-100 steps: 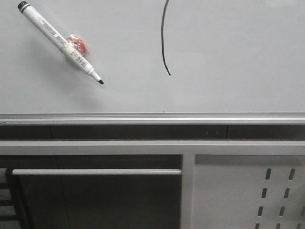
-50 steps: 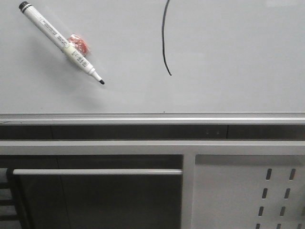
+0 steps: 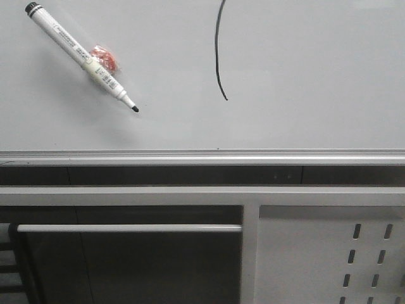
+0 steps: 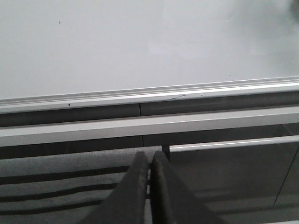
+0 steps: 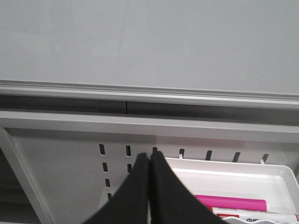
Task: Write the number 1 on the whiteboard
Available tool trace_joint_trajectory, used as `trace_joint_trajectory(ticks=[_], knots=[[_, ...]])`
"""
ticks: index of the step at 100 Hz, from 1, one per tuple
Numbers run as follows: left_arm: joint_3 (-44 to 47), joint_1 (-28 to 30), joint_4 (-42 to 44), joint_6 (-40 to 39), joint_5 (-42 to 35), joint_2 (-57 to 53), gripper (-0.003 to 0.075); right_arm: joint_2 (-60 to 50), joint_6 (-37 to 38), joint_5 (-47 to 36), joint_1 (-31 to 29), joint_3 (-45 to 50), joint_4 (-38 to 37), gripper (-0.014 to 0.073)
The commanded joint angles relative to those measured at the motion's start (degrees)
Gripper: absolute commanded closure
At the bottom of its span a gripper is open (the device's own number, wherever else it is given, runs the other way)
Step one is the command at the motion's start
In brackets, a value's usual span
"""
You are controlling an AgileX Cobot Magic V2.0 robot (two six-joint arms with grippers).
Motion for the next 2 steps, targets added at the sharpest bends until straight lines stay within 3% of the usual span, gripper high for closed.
trace_joint_trajectory(ticks=[1, 2], knots=[[1.2, -0.4, 0.0, -0.2, -3.4, -1.5, 0.0739, -0.7, -0.1, -1.5, 0.1, 1.6, 0.1, 0.0655], [1.2, -0.4, 0.0, -0.2, -3.4, -1.5, 0.0739, -0.7, -0.1, -1.5, 0.1, 1.6, 0.1, 0.0655]])
